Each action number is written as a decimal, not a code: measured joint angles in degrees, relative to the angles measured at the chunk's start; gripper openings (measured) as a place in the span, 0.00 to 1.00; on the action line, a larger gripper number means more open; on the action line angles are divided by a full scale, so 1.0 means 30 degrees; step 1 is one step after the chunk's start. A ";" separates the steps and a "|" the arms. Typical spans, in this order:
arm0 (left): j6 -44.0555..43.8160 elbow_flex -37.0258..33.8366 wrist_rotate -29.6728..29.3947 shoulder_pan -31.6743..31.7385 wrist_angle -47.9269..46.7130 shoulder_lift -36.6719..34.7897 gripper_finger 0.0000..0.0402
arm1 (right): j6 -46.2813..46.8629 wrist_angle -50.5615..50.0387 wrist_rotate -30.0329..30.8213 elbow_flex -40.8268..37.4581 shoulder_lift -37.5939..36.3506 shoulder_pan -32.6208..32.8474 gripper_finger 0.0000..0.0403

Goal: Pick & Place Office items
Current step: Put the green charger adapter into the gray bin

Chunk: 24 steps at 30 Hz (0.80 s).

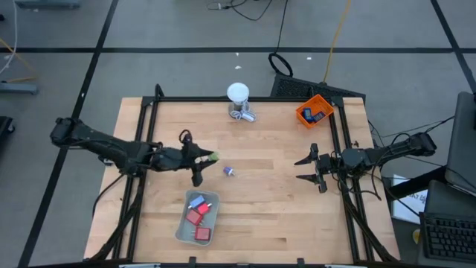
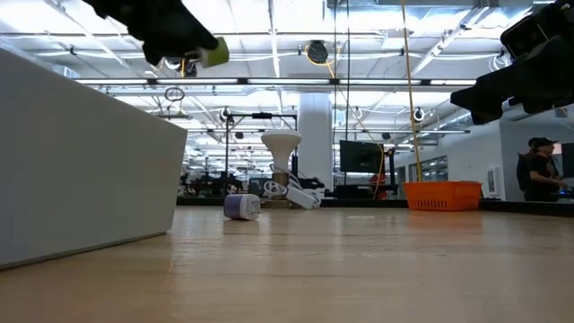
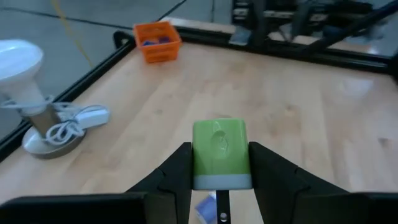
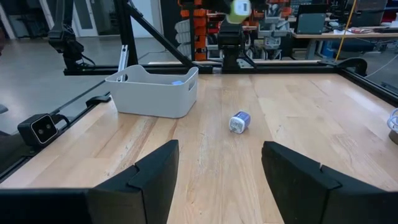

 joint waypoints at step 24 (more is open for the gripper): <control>0.0890 0.0002 0.0000 -0.8033 0.1260 -0.0153 0.33 | 0.0007 0.0000 0.0000 0.0000 0.0000 -0.0003 0.55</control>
